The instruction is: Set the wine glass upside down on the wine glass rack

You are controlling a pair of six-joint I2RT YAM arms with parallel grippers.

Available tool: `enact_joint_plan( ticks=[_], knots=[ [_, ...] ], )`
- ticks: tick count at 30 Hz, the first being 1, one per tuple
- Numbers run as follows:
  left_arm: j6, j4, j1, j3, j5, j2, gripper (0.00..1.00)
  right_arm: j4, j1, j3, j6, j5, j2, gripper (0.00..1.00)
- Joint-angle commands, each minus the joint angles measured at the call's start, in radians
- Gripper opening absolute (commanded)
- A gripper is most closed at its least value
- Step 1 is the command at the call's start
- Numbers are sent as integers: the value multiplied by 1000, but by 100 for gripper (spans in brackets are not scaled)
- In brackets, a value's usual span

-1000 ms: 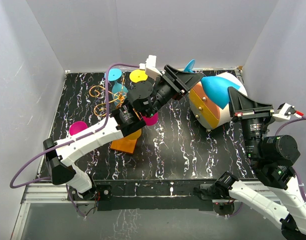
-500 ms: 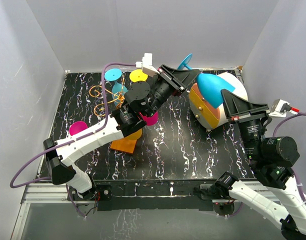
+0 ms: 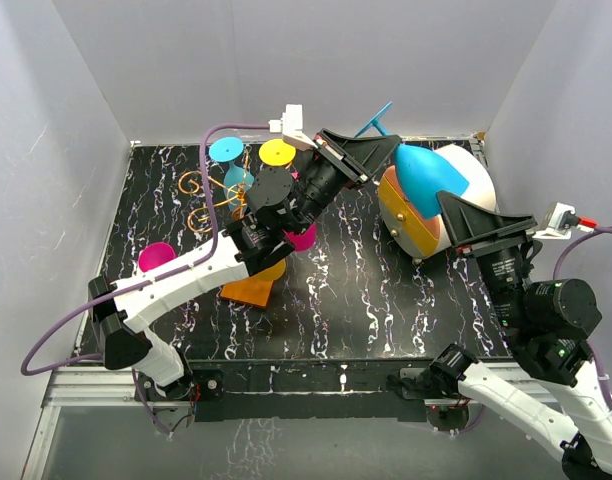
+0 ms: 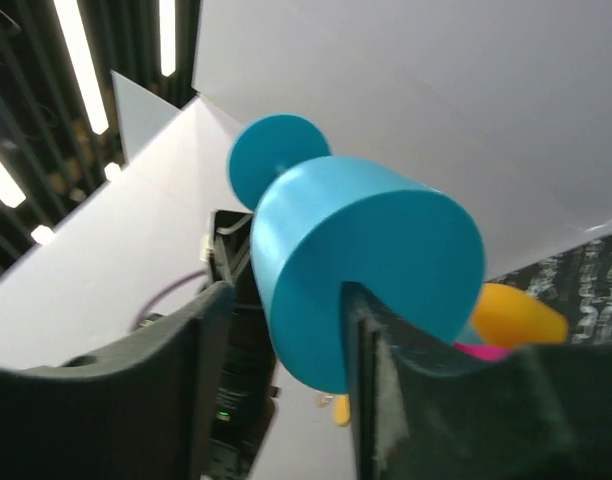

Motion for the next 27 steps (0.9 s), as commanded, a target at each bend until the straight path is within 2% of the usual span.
enact_joint_plan(
  ticks=[1, 3, 6, 10, 13, 15, 19, 23, 27],
  knots=[
    [148, 71, -2, 5, 29, -35, 0, -135, 2, 62, -80, 9, -20, 54],
    [274, 22, -2, 19, 101, -45, 0, -241, 2, 87, -92, 20, -27, 61],
    [451, -119, -2, 25, 207, -63, 0, -414, 1, 112, -97, 56, -55, 64],
    [643, -252, -2, 12, 296, -79, 0, -494, 2, 143, -146, 21, -92, 65],
    [743, -265, -2, -15, 366, -95, 0, -561, 2, 213, -151, -7, -68, 68],
    [800, -260, -2, -47, 413, -106, 0, -586, 2, 262, -151, -29, -43, 69],
    [885, -289, -2, -62, 416, -109, 0, -605, 2, 343, -158, -65, -3, 70],
    [942, -277, -2, -75, 456, -112, 0, -566, 2, 360, -144, -94, 8, 70],
    [991, -246, -2, -100, 558, -121, 0, -547, 2, 369, -79, -123, 36, 69]
  ],
)
